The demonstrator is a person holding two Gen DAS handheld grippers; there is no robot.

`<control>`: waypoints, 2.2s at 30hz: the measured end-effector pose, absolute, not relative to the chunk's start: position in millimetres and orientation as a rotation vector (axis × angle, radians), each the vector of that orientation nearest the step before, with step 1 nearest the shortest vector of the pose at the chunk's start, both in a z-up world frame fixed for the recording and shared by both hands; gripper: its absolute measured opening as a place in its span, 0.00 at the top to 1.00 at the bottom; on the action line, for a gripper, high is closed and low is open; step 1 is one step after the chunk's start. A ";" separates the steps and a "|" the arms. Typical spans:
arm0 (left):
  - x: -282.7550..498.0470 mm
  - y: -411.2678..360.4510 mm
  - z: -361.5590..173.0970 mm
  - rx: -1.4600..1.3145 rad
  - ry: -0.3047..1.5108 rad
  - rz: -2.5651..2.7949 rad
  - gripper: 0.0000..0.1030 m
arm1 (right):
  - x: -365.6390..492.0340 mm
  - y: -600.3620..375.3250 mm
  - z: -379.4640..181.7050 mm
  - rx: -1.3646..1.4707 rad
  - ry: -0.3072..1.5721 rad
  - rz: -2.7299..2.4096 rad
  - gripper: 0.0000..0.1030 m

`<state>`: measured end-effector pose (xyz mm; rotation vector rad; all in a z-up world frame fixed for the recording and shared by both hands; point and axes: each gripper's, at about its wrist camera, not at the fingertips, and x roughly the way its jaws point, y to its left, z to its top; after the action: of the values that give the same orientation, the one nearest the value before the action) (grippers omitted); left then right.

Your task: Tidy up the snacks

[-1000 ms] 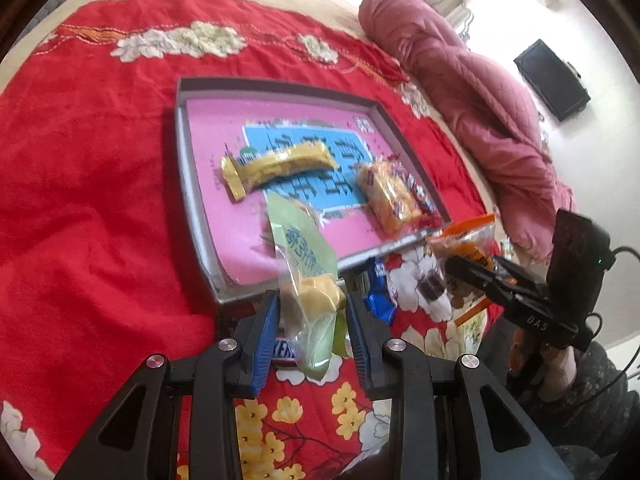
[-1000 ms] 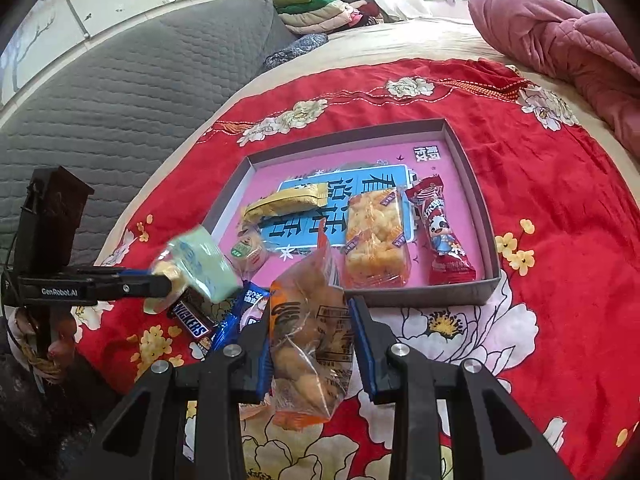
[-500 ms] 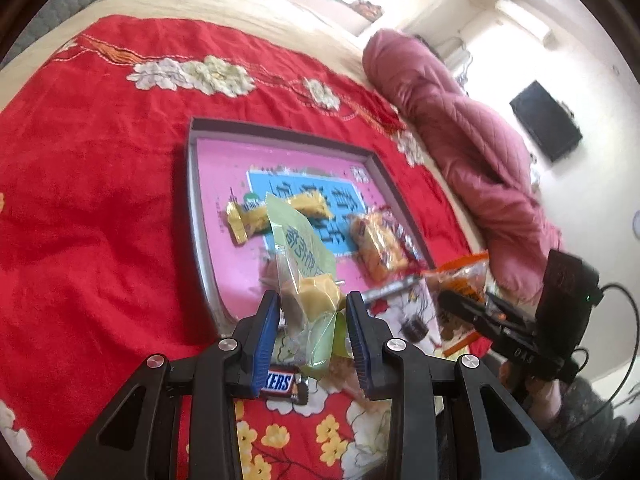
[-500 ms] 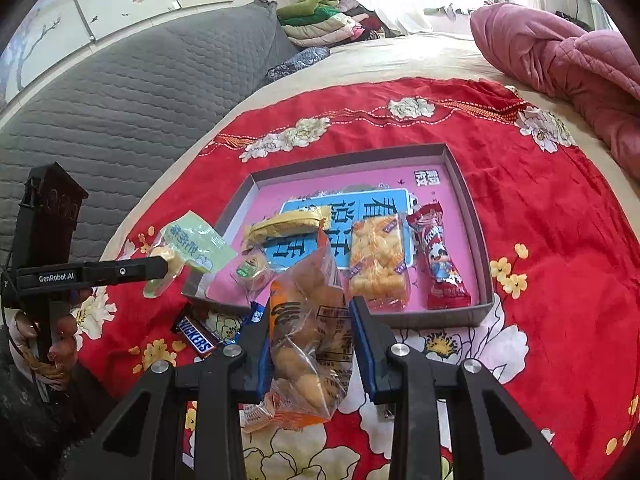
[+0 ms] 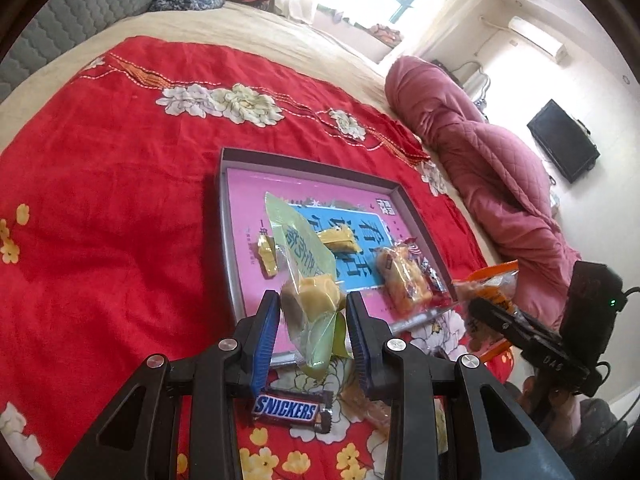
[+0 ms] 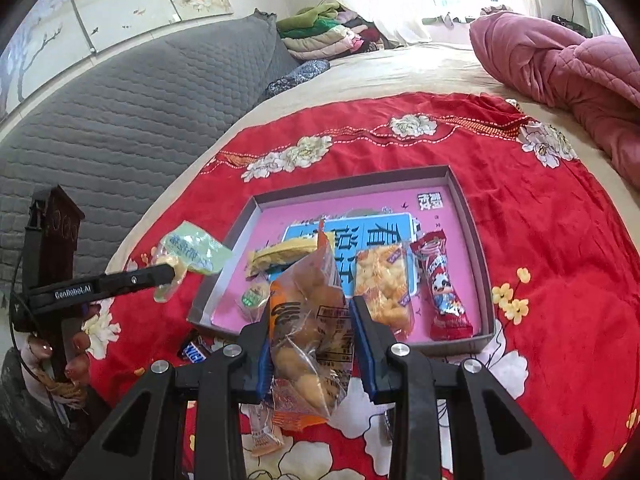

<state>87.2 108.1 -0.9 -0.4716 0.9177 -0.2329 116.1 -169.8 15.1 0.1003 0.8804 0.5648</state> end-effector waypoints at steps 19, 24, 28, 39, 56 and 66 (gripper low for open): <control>108.6 104.2 -12.8 -0.442 0.899 -0.189 0.66 | 136.5 -158.2 26.2 0.100 0.828 0.561 0.67; 113.7 105.7 -17.8 -0.449 0.899 -0.183 0.66 | 141.0 -155.3 25.4 0.108 0.825 0.559 0.67; 116.7 105.7 -23.1 -0.457 0.909 -0.180 0.66 | 144.8 -152.6 25.0 0.107 0.826 0.564 0.67; 121.5 100.3 -34.5 -0.453 0.936 -0.177 0.66 | 154.3 -145.1 19.9 0.099 0.834 0.560 0.67; 125.6 85.1 -46.7 -0.413 0.991 -0.205 0.66 | 166.5 -139.3 5.2 0.120 0.866 0.554 0.67; 126.8 81.3 -50.9 -0.411 1.012 -0.223 0.66 | 172.8 -134.6 -6.9 0.114 0.894 0.544 0.67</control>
<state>126.8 81.3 -50.9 -0.4115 1.0122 -0.2234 172.8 -134.6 -6.9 0.1141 0.8943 0.5445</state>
